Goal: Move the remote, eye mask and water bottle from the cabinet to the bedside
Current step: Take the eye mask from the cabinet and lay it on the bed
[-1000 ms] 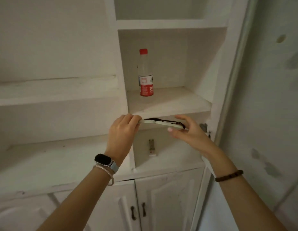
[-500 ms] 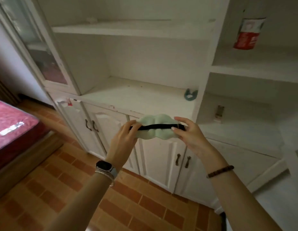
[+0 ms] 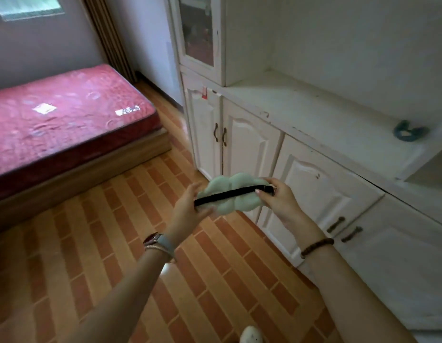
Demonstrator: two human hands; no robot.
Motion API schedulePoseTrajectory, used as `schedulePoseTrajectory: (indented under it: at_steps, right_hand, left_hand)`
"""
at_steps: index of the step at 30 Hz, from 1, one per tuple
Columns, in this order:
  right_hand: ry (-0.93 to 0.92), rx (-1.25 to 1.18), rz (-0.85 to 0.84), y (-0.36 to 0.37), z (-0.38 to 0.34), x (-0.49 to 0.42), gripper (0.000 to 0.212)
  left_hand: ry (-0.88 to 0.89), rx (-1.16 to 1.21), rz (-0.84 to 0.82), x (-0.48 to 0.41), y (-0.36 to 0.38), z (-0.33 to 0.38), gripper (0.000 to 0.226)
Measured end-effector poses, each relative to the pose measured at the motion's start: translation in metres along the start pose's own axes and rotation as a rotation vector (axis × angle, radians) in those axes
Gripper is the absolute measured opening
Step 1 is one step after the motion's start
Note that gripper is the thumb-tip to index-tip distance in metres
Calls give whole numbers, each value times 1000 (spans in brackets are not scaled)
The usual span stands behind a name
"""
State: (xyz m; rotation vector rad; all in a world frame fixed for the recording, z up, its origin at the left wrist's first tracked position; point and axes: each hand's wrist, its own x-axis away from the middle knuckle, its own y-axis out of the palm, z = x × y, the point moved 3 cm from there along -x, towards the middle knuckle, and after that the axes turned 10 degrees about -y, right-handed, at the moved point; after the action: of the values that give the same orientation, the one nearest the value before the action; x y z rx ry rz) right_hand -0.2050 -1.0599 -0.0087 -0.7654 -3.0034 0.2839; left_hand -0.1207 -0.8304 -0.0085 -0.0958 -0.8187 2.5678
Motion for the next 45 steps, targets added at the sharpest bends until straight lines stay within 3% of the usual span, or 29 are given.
schedulePoseTrajectory:
  at_steps: [4, 10, 15, 28, 45]
  right_hand:
    - [16, 36, -117, 78, 4, 11, 24]
    - [22, 45, -291, 206, 2, 34, 21]
    - [30, 20, -444, 317, -8, 54, 31]
    - [-32, 9, -811, 536, -57, 72, 26]
    - [-162, 14, -1078, 743, -101, -67, 24]
  left_hand:
    - [-199, 166, 118, 29, -46, -61, 26]
    - [-364, 382, 236, 82, -128, -155, 12]
    - [-483, 542, 394, 124, -206, -221, 17]
    - [-614, 559, 803, 200, -341, -312, 19]
    - [-744, 622, 1150, 84, -461, -379, 17]
